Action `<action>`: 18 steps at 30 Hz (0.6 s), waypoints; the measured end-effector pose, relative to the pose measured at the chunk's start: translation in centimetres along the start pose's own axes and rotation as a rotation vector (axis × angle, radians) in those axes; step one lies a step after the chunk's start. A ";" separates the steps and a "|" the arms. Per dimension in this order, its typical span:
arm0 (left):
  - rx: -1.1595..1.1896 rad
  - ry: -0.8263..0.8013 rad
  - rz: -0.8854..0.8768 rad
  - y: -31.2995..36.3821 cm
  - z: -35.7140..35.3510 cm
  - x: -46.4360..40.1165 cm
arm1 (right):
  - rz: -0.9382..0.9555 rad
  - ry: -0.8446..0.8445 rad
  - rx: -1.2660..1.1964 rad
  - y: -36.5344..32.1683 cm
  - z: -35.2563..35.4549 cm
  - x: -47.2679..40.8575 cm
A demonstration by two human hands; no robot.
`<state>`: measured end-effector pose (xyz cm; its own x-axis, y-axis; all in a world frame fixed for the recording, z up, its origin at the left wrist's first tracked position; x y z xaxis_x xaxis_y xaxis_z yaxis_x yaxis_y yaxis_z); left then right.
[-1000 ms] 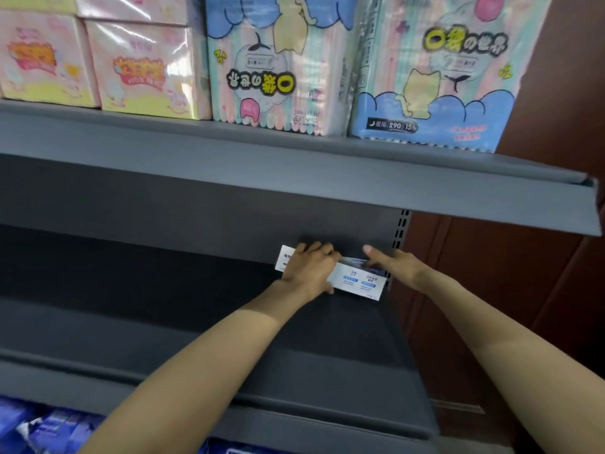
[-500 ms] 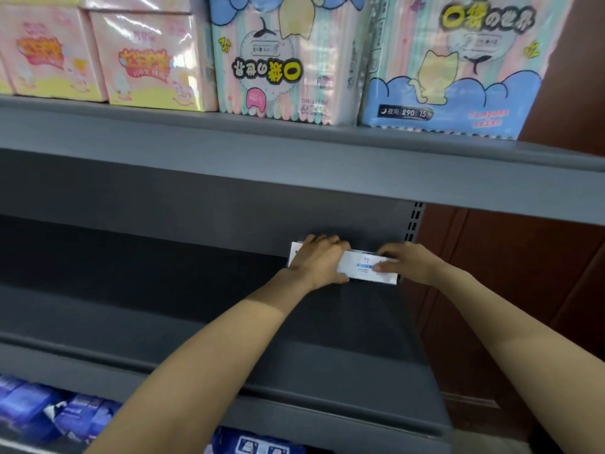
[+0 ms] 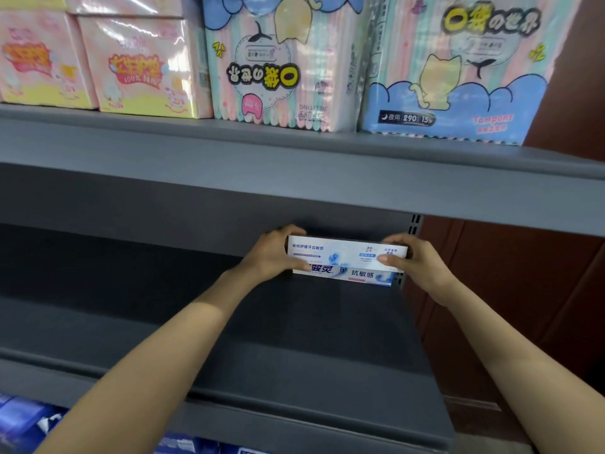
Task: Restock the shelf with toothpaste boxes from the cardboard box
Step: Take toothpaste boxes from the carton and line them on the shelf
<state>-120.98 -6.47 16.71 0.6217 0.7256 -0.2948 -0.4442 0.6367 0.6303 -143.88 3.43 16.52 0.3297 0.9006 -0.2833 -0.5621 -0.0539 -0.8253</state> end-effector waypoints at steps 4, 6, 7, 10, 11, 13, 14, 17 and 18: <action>0.201 0.077 0.081 -1.4 0.3 -0.7 | 0.015 0.139 0.164 -0.7 0.9 -0.8; 0.267 0.128 0.118 -2.0 0.4 -0.9 | 0.013 0.166 0.219 -0.6 0.9 -1.0; 0.268 0.141 0.120 -2.1 0.4 -0.9 | -0.004 0.164 0.194 -0.3 0.9 -0.9; 0.512 0.169 0.102 -1.5 0.5 -0.4 | -0.054 0.137 0.062 0.7 0.8 -0.4; 0.670 0.167 0.112 -1.1 0.3 -0.1 | -0.059 0.121 0.044 0.7 0.6 -0.1; 0.977 0.186 0.155 -0.5 0.1 0.3 | -0.024 0.068 0.044 -0.1 -0.2 0.4; 1.102 0.193 0.171 0.1 0.2 0.6 | 0.002 0.037 0.082 -0.5 -0.8 0.6; 1.197 0.106 0.120 1.7 -0.3 0.2 | -0.008 -0.009 0.114 -1.4 -2.3 0.8; 1.167 0.041 0.091 2.7 -0.7 0.4 | -0.027 -0.041 0.036 -1.7 -3.0 0.9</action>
<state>-122.38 -4.31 17.79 0.5876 0.7776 -0.2239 0.3887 -0.0285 0.9209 -140.40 3.05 16.21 0.3139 0.9185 -0.2403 -0.5805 -0.0146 -0.8141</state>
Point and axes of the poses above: each hand's wrist, its own x-axis away from the middle knuckle, its own z-axis out of the back of the hand, y = z × x, the point moved 9 cm from there along -x, towards the middle knuckle, and after that the axes turned 4 degrees about -z, right-handed, at the moved point
